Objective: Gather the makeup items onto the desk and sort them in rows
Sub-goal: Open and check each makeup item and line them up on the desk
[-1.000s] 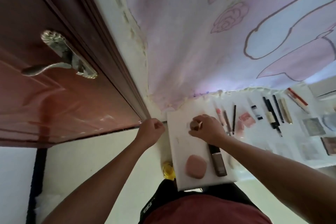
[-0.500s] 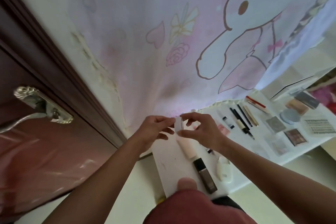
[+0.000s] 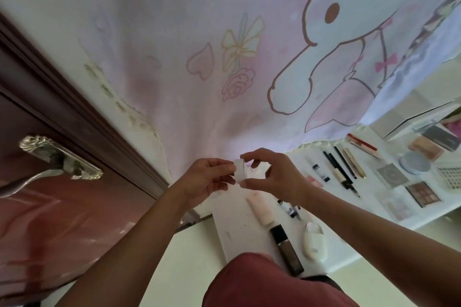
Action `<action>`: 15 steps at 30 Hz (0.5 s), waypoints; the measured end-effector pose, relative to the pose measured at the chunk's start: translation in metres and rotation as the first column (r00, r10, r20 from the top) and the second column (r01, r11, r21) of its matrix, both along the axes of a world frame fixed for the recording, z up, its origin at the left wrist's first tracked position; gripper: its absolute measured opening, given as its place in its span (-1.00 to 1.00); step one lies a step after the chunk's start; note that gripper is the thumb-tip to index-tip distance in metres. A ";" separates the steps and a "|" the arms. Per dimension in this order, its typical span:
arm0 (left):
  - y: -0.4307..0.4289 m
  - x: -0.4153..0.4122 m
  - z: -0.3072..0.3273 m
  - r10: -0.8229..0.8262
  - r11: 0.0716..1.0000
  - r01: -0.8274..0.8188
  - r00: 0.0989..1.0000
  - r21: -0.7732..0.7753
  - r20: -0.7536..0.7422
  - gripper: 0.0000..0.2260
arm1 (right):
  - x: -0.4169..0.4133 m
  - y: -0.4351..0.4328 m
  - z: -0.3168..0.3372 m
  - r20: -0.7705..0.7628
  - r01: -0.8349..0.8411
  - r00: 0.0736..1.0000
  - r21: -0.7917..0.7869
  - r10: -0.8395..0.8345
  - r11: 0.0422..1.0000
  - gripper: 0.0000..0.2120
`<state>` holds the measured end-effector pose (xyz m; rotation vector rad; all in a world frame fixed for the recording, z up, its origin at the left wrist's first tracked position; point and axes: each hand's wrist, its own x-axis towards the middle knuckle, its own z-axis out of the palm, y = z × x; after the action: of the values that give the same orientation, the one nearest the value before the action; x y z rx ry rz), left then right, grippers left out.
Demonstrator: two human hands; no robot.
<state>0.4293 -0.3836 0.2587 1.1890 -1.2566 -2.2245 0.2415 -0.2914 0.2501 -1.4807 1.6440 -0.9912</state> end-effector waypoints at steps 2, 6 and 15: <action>0.003 -0.003 -0.002 0.023 1.000 -0.023 1.000 0.006 0.006 -0.78 | -0.002 0.001 -0.005 -0.016 -0.013 1.000 0.022 0.013 1.000 -0.53; 0.009 -0.004 -0.005 0.029 1.000 -0.029 0.999 0.002 0.040 -0.85 | -0.001 0.006 -0.015 -0.042 -0.001 0.999 0.020 0.002 1.000 -0.55; 0.002 -0.011 0.005 0.042 0.997 -0.039 0.998 -0.071 0.039 -0.79 | -0.005 0.004 -0.007 -0.241 -0.063 0.970 -0.204 0.012 0.977 -0.49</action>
<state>0.4186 -0.3817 0.2639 1.2277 -1.3035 -2.1200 0.2361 -0.2870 0.2426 -1.8270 1.7110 -1.0240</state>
